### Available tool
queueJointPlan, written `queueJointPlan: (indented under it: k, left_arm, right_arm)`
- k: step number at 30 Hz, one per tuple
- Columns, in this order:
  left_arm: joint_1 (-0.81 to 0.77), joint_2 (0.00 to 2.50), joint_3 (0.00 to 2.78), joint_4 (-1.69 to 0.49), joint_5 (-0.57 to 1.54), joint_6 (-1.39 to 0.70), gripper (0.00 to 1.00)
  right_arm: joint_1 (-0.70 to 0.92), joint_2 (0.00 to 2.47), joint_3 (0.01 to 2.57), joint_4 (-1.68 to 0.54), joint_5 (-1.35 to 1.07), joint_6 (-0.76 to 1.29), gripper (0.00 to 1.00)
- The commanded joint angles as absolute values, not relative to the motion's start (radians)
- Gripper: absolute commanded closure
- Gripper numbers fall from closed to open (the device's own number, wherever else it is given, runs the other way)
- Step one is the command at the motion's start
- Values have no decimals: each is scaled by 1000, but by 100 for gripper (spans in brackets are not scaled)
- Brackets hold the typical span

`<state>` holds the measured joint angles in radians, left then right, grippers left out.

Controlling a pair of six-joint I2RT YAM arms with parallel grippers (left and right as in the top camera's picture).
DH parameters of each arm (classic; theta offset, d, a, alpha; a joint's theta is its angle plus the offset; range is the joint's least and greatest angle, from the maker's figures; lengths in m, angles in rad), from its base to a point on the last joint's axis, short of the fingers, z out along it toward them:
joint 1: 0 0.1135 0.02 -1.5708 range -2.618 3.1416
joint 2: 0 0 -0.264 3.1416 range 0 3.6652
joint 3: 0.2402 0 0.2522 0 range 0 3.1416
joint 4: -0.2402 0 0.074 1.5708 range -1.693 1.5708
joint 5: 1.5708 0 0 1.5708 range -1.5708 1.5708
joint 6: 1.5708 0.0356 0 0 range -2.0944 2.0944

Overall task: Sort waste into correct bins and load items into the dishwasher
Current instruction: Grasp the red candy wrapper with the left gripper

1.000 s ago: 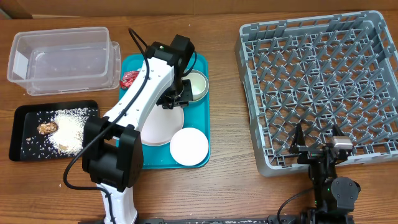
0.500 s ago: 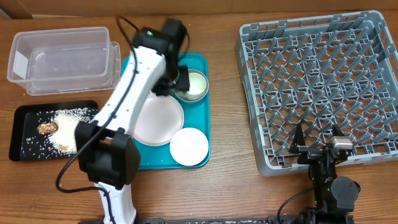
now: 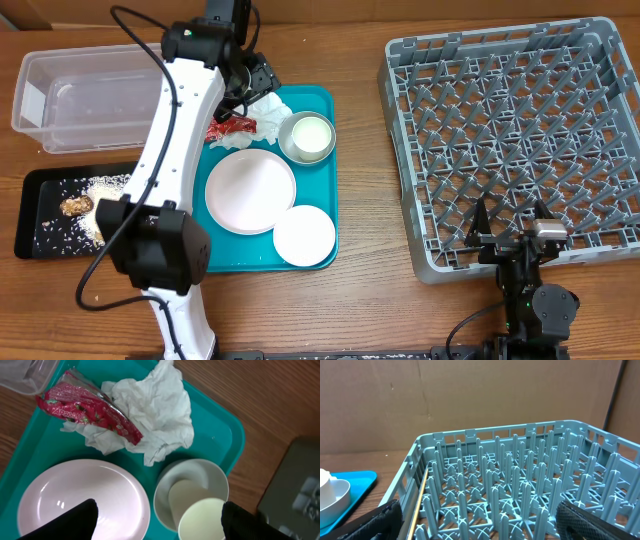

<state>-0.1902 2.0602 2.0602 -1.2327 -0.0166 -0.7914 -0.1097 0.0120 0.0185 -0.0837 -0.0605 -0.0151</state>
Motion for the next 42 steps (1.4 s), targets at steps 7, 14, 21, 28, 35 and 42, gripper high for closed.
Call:
queueJointPlan:
  k: [7, 14, 21, 28, 35, 42]
  left_arm:
    - [-183, 2268, 2075, -1170, -56, -1097, 19]
    - [-146, 2313, 2075, -1147, -40, -1127, 19]
    - [-116, 2319, 2042, -1147, -85, -1159, 20]
    - [-110, 2319, 1991, -1095, -85, -1175, 51]
    - [-112, 2319, 1990, -1092, -59, -1174, 87]
    - [-110, 2282, 2009, -1101, 12, -1088, 96]
  right_arm:
    - [-113, 3, 8, -81, -54, -15, 0]
    - [-113, 3, 8, -81, -54, -15, 0]
    - [-113, 3, 8, -81, -53, -15, 0]
    - [-113, 3, 8, -81, -53, -15, 0]
    - [-113, 3, 8, -81, -54, -15, 0]
    - [-113, 3, 8, -81, -53, -15, 0]
